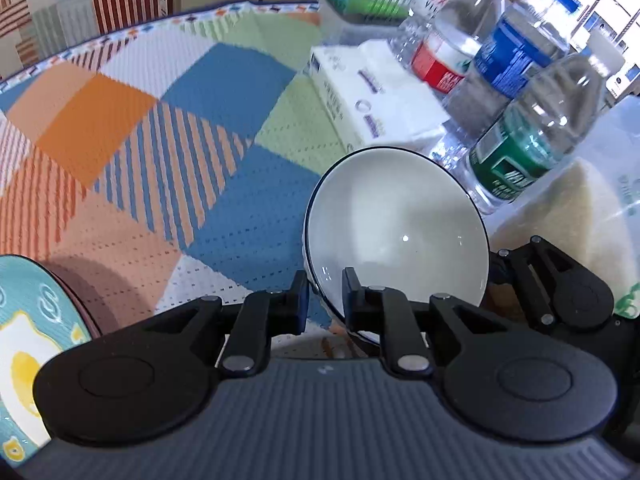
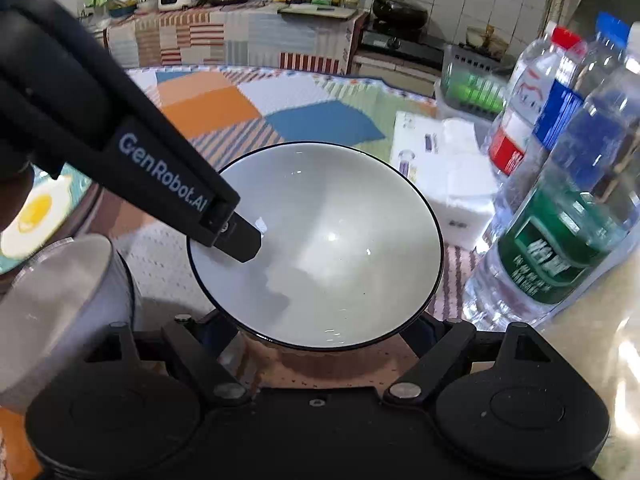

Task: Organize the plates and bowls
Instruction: 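Lift the third white bowl with the left gripper toward the bowl stack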

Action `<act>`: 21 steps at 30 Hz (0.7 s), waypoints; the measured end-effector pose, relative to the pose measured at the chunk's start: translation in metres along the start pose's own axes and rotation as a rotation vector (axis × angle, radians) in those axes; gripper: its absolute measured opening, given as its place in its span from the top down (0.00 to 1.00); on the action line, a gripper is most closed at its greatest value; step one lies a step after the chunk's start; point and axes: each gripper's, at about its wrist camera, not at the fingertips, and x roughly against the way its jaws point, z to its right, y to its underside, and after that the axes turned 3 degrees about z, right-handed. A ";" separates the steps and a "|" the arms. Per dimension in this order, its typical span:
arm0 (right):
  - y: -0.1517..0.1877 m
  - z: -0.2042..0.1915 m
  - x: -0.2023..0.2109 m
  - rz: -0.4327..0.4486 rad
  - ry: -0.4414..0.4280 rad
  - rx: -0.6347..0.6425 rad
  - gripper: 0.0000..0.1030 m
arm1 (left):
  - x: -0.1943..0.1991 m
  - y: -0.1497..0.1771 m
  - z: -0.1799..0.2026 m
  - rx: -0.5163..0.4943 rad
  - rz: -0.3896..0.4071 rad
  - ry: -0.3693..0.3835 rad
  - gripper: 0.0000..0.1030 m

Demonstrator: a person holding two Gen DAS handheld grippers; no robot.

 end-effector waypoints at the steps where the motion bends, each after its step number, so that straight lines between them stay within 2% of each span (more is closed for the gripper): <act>1: -0.002 -0.001 0.004 0.009 0.005 0.010 0.14 | 0.004 -0.001 0.001 -0.002 0.003 -0.001 0.86; 10: -0.023 -0.006 0.057 0.058 0.024 0.086 0.14 | 0.062 -0.002 0.013 -0.025 0.053 0.053 0.83; 18: -0.032 -0.019 0.115 0.120 0.038 0.161 0.14 | 0.121 0.003 0.027 -0.091 0.072 0.068 0.81; 21: -0.038 -0.021 0.132 0.130 0.021 0.153 0.14 | 0.142 0.006 0.029 -0.096 0.089 0.081 0.80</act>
